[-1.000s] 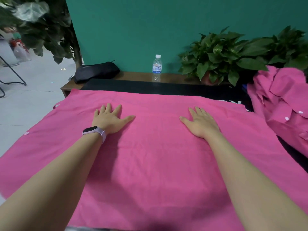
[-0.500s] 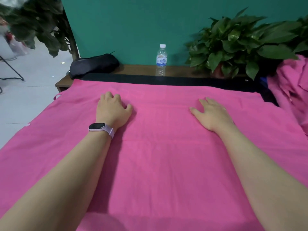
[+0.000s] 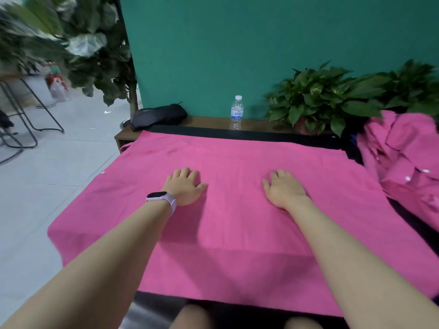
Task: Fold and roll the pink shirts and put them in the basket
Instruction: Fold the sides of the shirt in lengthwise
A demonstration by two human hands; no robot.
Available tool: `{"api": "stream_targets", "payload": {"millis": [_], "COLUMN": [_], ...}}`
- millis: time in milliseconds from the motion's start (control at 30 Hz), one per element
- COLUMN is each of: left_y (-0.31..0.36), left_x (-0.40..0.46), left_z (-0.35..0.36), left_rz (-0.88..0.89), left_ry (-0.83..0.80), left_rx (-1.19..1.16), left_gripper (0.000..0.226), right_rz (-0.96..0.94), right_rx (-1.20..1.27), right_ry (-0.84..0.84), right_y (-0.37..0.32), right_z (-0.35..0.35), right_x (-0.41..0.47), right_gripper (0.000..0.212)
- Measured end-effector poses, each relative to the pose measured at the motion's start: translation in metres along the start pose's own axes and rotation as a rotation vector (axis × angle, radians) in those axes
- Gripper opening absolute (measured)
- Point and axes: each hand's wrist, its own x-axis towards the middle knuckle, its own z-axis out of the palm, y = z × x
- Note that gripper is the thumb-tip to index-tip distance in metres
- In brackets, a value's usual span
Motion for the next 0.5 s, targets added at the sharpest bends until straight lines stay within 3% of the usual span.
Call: {"api": "stream_targets", "payload": {"millis": [233,500], "left_y": [0.009,0.012], "left_x": [-0.080,-0.126], "left_z": [-0.014,-0.003], "left_rz": [0.064,-0.025], "left_ry": [0.016,-0.005], "left_rx": [-0.051,-0.021], "left_gripper": [0.052,0.067], "right_rz": [-0.030,-0.029], "right_rx": [-0.003,0.017], "right_ry": [-0.072,-0.126], "right_y": [-0.014,-0.017], "right_z": [-0.006,0.002], "right_x": [-0.083,-0.134], "right_gripper": [0.072,0.076]}}
